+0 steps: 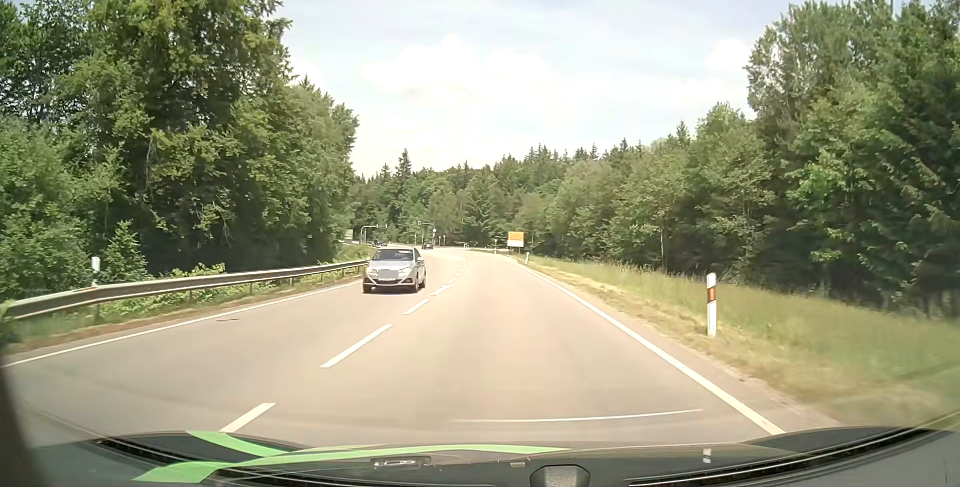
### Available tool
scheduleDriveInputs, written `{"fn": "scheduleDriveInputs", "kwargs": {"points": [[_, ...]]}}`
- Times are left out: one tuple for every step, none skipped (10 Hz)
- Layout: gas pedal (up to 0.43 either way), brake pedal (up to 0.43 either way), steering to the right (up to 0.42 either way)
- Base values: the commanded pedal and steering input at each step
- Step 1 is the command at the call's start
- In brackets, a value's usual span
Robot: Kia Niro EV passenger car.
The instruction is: Follow the waypoints while adhering to traffic rules and regulations
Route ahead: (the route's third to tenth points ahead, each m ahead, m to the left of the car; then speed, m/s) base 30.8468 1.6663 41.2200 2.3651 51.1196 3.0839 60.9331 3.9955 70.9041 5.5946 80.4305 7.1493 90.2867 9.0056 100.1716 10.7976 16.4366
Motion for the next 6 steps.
{"fn": "scheduleDriveInputs", "kwargs": {"points": [[0.067,0.000,-0.014],[0.067,0.000,-0.012],[0.059,0.000,-0.011],[0.059,0.000,-0.011],[0.059,0.000,-0.010],[0.059,0.000,-0.010]]}}
